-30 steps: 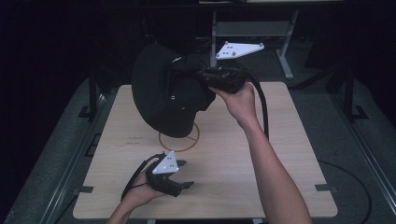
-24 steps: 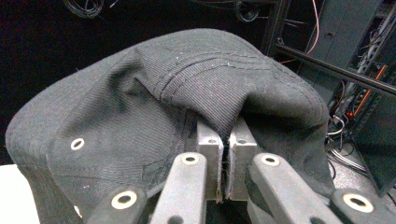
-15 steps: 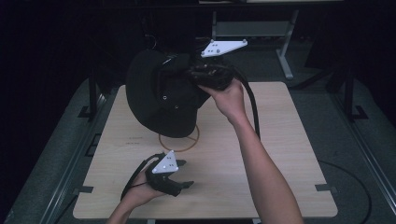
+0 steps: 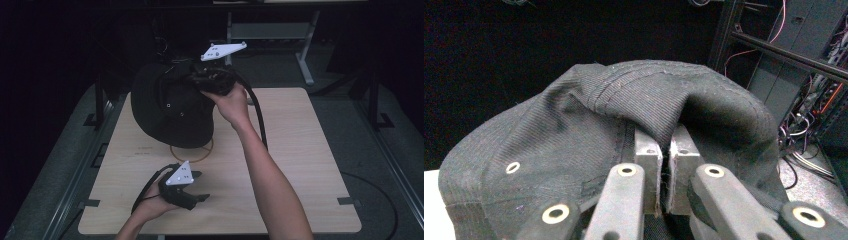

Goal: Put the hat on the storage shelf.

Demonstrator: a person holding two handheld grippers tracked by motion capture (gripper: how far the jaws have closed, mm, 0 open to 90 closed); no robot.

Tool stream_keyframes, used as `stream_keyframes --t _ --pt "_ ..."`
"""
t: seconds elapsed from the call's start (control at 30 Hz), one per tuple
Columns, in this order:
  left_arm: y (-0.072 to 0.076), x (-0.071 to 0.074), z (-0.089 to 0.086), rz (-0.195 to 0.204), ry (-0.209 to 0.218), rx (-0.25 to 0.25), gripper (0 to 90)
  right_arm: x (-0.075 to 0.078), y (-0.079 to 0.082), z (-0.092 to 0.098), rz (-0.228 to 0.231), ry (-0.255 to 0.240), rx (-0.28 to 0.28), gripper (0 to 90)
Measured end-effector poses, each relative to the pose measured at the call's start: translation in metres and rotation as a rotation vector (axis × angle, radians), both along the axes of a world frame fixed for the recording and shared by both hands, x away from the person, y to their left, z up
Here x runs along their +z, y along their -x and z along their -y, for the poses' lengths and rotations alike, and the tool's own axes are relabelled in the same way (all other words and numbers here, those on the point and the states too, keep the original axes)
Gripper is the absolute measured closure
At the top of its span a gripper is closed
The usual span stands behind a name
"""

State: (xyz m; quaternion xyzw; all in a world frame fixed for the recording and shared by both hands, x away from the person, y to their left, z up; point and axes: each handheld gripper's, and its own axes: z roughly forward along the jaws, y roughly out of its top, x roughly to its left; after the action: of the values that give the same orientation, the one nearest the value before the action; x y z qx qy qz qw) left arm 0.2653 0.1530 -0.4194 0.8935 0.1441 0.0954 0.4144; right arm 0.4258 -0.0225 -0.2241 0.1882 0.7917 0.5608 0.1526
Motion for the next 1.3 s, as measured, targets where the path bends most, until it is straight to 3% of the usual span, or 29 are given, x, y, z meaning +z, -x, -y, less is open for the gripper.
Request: stream_keyframes --t 0.37,0.63,0.77,0.8,0.93,1.3 --pt "0.005 -0.004 0.008 0.009 -0.037 -0.027 26.1 -0.007 -0.009 -0.017 -0.031 0.004 0.011 85.3" --pt "0.006 -0.006 0.01 0.009 -0.037 -0.032 26.1 -0.018 -0.015 -0.03 -0.057 0.014 0.032 84.0" --pt "0.007 -0.006 0.01 0.0 -0.029 -0.031 26.0 -0.021 -0.013 -0.033 -0.066 0.028 0.047 78.5" --pt "0.008 -0.006 0.01 0.006 -0.035 -0.033 26.0 -0.022 -0.013 -0.03 -0.082 0.011 0.05 72.4" --pt "0.009 -0.004 0.009 0.003 -0.027 -0.026 25.9 -0.02 -0.011 -0.022 -0.099 -0.014 0.035 62.7" --pt "0.008 -0.006 0.011 0.001 -0.029 -0.03 25.9 -0.016 -0.004 0.015 -0.097 -0.038 -0.015 51.4"
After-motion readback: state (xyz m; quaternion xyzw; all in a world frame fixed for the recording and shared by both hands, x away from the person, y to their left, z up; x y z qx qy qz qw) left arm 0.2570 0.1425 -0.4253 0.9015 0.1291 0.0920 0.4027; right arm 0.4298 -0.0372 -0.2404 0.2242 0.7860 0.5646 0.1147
